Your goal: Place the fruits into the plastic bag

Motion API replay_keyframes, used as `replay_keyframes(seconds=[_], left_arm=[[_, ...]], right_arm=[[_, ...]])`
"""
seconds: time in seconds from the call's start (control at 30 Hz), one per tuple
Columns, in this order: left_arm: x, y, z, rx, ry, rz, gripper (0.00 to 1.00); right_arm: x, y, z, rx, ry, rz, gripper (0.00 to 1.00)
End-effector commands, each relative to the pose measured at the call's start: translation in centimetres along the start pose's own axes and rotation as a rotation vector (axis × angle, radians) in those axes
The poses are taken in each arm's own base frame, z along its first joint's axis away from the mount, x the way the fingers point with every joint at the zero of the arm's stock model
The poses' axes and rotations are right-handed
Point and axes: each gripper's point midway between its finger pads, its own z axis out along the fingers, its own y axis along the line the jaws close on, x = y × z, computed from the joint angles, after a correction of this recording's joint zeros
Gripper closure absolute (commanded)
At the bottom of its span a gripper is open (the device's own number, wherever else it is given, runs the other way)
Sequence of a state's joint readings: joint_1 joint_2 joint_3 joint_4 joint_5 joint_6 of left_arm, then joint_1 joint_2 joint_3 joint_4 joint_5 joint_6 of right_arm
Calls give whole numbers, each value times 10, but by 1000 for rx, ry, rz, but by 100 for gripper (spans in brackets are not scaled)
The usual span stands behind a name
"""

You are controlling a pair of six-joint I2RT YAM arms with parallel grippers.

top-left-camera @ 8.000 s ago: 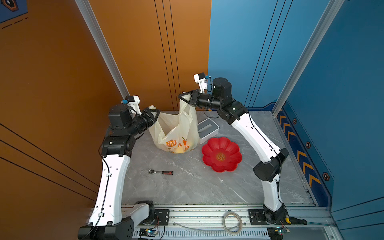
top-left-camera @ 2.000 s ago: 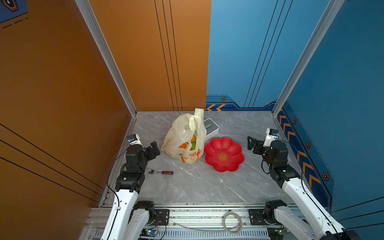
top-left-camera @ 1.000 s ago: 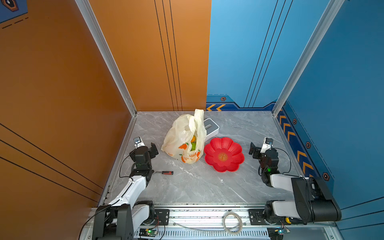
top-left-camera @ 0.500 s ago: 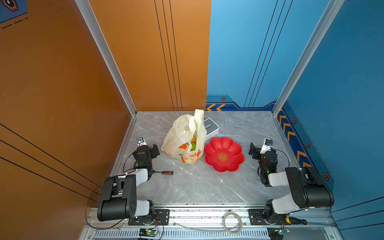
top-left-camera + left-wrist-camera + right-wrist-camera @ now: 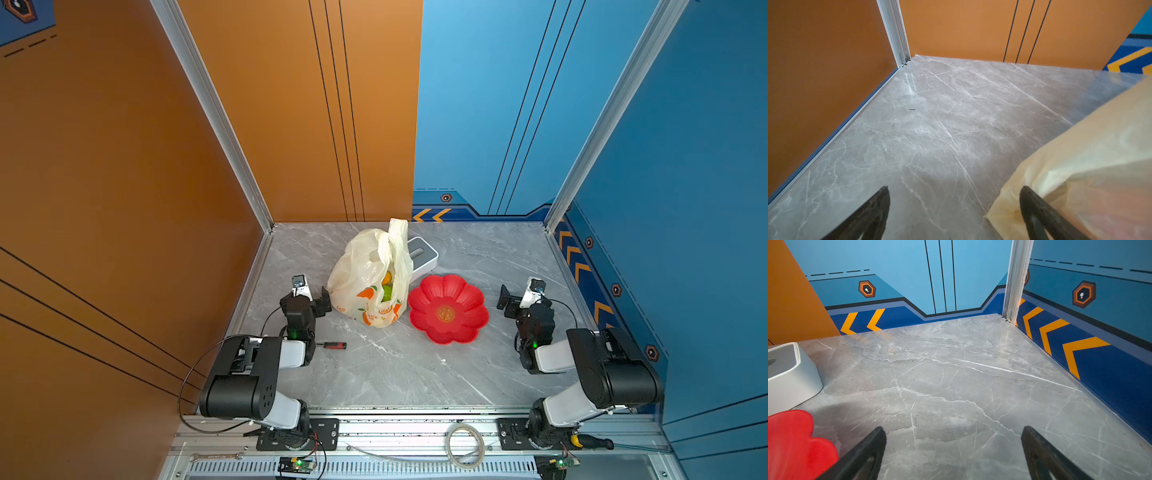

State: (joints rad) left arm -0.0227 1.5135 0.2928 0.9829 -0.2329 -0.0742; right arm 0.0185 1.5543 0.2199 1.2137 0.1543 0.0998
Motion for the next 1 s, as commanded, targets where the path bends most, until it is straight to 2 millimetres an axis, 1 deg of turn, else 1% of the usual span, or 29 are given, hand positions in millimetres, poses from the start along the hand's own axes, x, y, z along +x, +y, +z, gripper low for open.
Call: replay_keyframes(seconds=[0.0, 0.17, 0.3, 0.5, 0.67, 0.97], left_arm=[[-10, 6, -1, -41, -83, 14, 2], [-10, 9, 2, -55, -73, 4, 2], [-9, 4, 9, -43, -33, 23, 2], [-9, 1, 12, -50, -18, 43, 2], [-8, 1, 12, -48, -16, 44, 2], [-9, 0, 11, -49, -17, 50, 2]], right_arm=[[0, 0, -2, -10, -13, -9, 0], [0, 1, -2, -17, -13, -11, 0], [1, 4, 3, -28, 13, -18, 0], [9, 32, 19, -174, 133, -80, 0], [9, 24, 23, -139, 144, -52, 0], [9, 24, 23, -138, 144, -54, 0]])
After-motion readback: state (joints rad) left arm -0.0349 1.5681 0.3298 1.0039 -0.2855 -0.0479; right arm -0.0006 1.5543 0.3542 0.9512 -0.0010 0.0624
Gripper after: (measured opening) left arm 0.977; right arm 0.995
